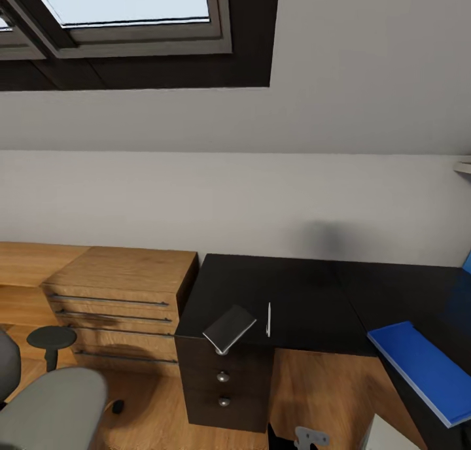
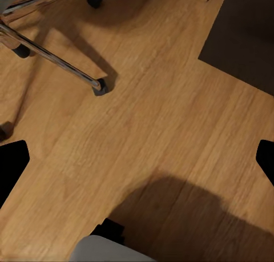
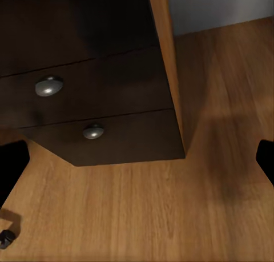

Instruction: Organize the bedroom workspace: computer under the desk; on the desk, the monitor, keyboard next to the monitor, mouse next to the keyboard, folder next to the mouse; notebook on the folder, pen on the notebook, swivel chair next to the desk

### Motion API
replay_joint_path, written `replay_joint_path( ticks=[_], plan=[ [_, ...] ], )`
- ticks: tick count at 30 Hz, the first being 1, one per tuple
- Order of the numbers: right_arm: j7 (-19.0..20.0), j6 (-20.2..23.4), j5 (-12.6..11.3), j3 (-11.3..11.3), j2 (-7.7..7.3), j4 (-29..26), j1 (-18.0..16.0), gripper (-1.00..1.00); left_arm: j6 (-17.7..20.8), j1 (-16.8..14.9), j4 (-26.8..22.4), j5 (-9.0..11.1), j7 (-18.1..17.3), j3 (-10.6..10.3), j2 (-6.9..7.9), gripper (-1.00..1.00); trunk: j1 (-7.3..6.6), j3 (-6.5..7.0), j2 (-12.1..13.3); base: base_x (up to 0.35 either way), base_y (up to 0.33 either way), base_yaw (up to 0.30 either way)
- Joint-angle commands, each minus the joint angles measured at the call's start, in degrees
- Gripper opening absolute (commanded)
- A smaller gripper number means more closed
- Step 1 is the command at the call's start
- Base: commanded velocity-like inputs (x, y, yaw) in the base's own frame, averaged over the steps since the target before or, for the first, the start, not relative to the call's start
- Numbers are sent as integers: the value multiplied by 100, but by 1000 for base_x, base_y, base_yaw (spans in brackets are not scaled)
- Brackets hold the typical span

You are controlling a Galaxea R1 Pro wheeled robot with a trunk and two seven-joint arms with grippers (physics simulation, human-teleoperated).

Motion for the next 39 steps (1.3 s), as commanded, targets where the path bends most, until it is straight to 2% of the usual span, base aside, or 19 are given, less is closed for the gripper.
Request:
replay_joint_path(
  ticks=[1,13,28,39],
  plan=[
    [44,-23,-62,15,0,11,-6,100,-40,-6,0,60,34,-50,4,100,0,-17,-6,0,0,12],
    [44,-23,-60,2,-20,11,-6,100,-40,-5,0,58,34,-60,1,100,0,-125,-6,0,0,3],
    [52,-24,-85,-13,-7,2,-6,100,-40,-5,-35,106,36,-52,1,100,0,-195,-6,0,0,0],
    [52,-32,-77,-20,-17,3,-6,100,-40,-4,-35,111,34,-52,-8,100,242,-490,-447,0,0,0]
  ],
)
